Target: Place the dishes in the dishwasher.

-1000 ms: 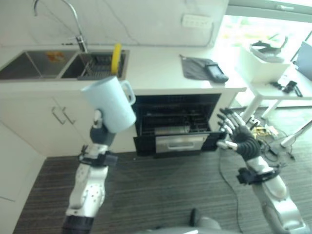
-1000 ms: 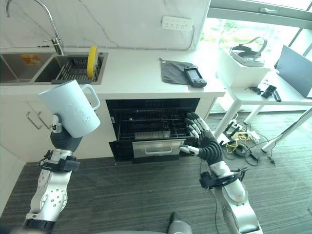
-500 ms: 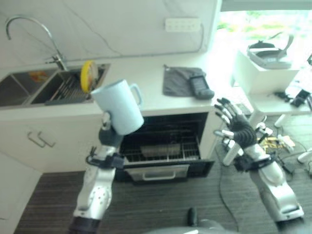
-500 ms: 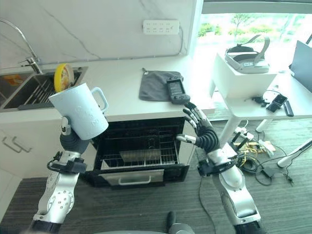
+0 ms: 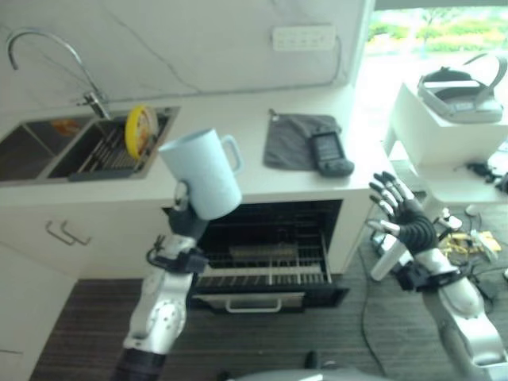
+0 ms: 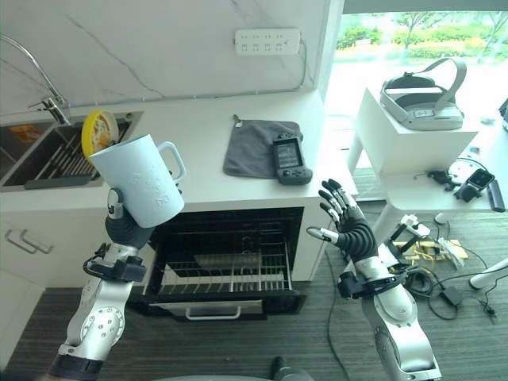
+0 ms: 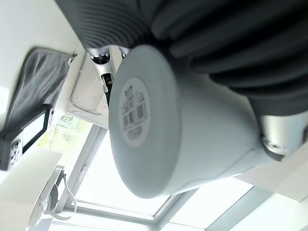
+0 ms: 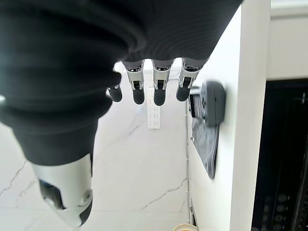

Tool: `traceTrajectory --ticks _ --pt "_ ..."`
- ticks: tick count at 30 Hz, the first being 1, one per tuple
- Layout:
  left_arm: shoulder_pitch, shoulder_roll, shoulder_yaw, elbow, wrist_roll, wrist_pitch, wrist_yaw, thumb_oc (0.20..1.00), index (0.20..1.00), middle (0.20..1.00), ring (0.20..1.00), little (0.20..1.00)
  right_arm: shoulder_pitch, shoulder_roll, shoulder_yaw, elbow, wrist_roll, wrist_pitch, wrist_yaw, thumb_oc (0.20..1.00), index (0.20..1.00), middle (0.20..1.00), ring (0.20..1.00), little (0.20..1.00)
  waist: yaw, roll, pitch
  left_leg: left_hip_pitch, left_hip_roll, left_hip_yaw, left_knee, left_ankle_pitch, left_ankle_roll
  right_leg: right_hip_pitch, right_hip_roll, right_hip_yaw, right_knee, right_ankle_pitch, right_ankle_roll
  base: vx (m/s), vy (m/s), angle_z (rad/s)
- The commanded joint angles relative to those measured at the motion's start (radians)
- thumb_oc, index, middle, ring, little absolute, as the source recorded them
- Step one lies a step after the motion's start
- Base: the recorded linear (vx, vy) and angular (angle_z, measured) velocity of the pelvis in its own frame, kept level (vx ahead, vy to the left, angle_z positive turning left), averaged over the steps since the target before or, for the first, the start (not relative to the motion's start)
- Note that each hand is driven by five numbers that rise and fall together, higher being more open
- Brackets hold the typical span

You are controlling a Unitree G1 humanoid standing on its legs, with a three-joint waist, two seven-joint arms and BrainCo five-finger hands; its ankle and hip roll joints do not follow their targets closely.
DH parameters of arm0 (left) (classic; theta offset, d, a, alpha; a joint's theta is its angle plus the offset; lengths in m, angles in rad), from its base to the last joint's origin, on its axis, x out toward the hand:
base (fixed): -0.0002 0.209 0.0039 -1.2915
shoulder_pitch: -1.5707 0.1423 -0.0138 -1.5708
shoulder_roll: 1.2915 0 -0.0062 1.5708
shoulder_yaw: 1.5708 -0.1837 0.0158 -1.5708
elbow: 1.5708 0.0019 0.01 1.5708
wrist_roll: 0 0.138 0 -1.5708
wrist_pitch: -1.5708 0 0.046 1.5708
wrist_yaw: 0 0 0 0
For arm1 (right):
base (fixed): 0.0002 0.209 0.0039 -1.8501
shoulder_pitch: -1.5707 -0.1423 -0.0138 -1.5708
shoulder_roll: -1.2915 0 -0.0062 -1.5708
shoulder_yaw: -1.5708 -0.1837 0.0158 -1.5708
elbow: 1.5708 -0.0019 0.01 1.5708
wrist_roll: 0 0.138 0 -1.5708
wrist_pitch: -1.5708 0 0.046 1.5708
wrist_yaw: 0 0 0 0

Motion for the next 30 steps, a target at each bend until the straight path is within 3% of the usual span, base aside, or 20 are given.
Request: traceTrajectory --ticks 1,7,17,20,22,30 --pt "-0.002 0.044 0.062 -0.045 -0.026 -0.064 -0.011 0.200 0.200 0.200 0.200 0.200 -0.034 0.025 0.006 -0.040 0.022 -0.018 0.030 1.000 1.000 1.000 1.000 1.000 0.019 -0.082 -0.029 0.045 -0.077 -0.006 0.005 -0.041 0.039 -0.013 -0.098 0.106 0.036 0.018 0.078 0.06 0.196 0.03" --pt "0.005 0.053 0.074 -0.045 -0.013 -0.069 -0.003 0.200 0.200 0.200 0.200 0.200 -0.033 0.048 0.021 -0.055 0.006 0.002 0.019 1.000 1.000 1.000 1.000 1.000 0.041 -0.105 -0.018 0.050 -0.099 -0.016 0.005 -0.068 0.062 -0.032 -0.115 0.094 0.063 0.021 0.100 0.00 0.138 0.05" --pt "-0.083 0.096 0.003 0.001 0.290 -0.088 0.188 0.200 0.200 0.200 0.200 0.200 -0.136 0.051 0.090 -0.033 0.082 0.074 -0.031 1.000 1.000 1.000 1.000 1.000 0.076 -0.123 -0.013 0.058 -0.109 -0.008 0.005 -0.078 0.078 0.000 -0.129 0.066 0.044 0.032 0.115 -0.04 0.003 -0.01" --pt "-0.141 0.096 -0.046 0.041 0.412 -0.098 0.287 0.200 0.200 0.200 0.200 0.200 -0.214 0.049 0.145 -0.034 0.083 0.081 -0.048 1.000 1.000 1.000 1.000 1.000 0.086 -0.120 -0.015 0.061 -0.111 -0.009 0.005 -0.078 0.076 0.016 -0.128 0.058 0.028 0.037 0.115 -0.05 -0.071 0.01" --pt "-0.179 0.089 -0.060 0.095 0.559 -0.168 0.562 0.200 0.200 0.200 0.200 0.200 -0.266 0.038 0.191 -0.024 0.083 0.078 -0.070 1.000 1.000 1.000 1.000 1.000 0.096 -0.121 -0.024 0.062 -0.113 -0.008 0.005 -0.081 0.073 0.033 -0.129 0.051 0.007 0.040 0.114 -0.05 -0.090 -0.01" --pt "-0.247 0.089 -0.126 0.150 0.907 -0.186 0.813 0.200 0.200 0.200 0.200 0.200 -0.377 0.067 0.285 -0.019 0.147 0.102 -0.083 1.000 1.000 1.000 1.000 1.000 0.109 -0.121 -0.046 0.059 -0.111 0.001 0.005 -0.081 0.067 0.044 -0.130 0.043 -0.001 0.033 0.109 -0.03 -0.032 -0.01"
